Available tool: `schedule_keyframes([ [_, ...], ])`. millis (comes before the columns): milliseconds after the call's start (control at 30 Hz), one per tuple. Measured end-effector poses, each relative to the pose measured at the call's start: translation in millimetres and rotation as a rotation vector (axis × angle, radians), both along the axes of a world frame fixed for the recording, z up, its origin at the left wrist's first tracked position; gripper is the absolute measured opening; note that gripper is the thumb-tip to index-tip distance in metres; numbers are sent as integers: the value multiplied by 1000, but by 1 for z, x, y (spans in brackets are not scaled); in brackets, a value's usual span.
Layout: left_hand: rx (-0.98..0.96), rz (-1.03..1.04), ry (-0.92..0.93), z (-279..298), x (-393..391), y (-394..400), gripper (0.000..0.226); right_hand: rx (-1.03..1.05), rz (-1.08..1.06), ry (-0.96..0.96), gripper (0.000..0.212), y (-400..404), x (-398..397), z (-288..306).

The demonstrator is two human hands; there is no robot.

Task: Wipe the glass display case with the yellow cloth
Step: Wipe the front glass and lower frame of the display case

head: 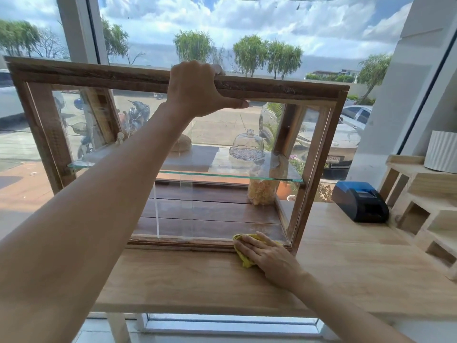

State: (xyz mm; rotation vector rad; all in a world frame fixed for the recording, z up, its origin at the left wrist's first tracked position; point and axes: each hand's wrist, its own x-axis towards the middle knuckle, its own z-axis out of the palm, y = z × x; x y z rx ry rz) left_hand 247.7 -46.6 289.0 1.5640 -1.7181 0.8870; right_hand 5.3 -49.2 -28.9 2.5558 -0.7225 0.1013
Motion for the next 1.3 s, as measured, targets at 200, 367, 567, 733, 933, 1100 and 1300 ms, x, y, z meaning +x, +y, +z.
schedule_keyframes([
  [200, -12, -19, 8, 0, -1, 1, 97, -89, -39, 27, 63, 2, -26, -2],
  [367, -13, -1, 3, -1, 0, -1, 100, -140, -106, 22, 72, 4, -52, -7],
  [567, -9, 29, -4, 0, -1, -1, 99, -175, -159, -3, 55, 13, -71, -8],
  [733, -3, 33, -10, 0, -2, 0, 99, -228, -230, -20, 59, 23, -76, -6],
  [933, -8, 31, -18, -1, -1, 0, 101, -224, -324, -34, 66, 30, -69, -6],
  [1100, -19, 14, -10, -1, -1, 0, 104, -261, -342, -8, 66, 22, -65, -14],
  [1300, -30, 8, -15, -1, -1, -1, 103, -294, -333, 6, 62, 18, -61, -16],
])
